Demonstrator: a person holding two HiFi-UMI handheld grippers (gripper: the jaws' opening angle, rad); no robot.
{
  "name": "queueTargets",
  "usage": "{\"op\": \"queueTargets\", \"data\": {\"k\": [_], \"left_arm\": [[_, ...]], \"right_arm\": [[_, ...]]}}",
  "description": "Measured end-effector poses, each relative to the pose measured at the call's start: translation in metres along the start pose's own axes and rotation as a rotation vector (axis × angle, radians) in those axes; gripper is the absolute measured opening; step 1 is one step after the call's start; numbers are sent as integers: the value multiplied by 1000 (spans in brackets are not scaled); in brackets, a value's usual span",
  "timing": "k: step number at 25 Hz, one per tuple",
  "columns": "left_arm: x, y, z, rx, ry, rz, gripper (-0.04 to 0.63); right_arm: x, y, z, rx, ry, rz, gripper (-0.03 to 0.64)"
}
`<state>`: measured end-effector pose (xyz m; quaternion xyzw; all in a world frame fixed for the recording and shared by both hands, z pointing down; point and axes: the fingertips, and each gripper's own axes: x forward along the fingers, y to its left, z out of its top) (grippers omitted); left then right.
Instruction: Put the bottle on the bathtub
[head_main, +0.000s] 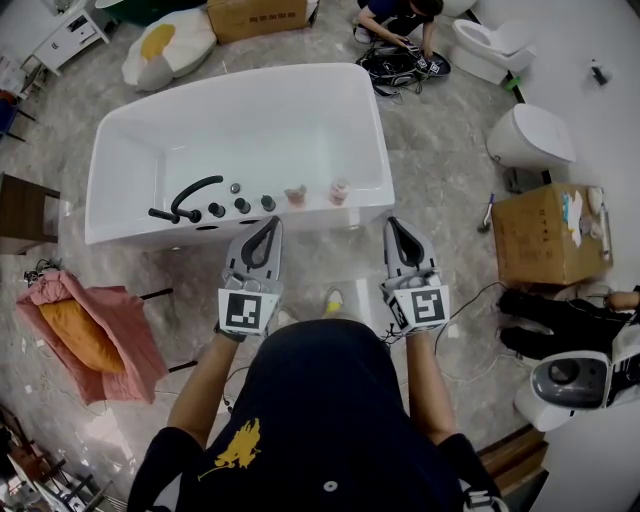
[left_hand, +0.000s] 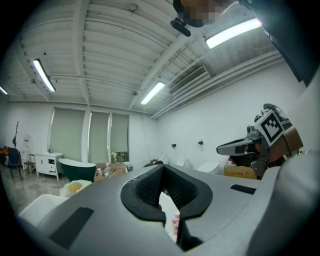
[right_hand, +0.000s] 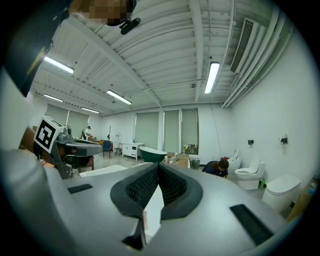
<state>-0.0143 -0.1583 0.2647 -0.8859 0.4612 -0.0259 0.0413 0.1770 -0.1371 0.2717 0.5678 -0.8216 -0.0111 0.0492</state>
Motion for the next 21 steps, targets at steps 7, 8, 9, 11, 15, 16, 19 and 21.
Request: {"op": "queueTargets", "data": {"k": [7,8,9,11,15,16,19,21], "left_arm": [[-2,1,-1,-2,5,-7,14],[-1,1,-2,-2,7,-8,14],[-1,0,-2,0,9,-9,14],[0,0,-3,3,9,-11,14],[0,1,-4,1,8,-14,14],[0,1,-5,3,11,-16,14],[1,0,-5,18,13,-26,14],[1,-1,-5,27,11,-35,14]], "right_arm": [[-1,3,1,-1,2,-5,2],[-1,2,1,0,1,-6,2],[-1,1,1,0,0,-7,2],[-1,1,0,1,-1,-9,2],[-1,3,-2,2,3,-12,2],[-1,3,-1,2,2,-11,2],[0,4,0,0,0,-12,2],[-1,4,-1,1,1,-16,2]]}}
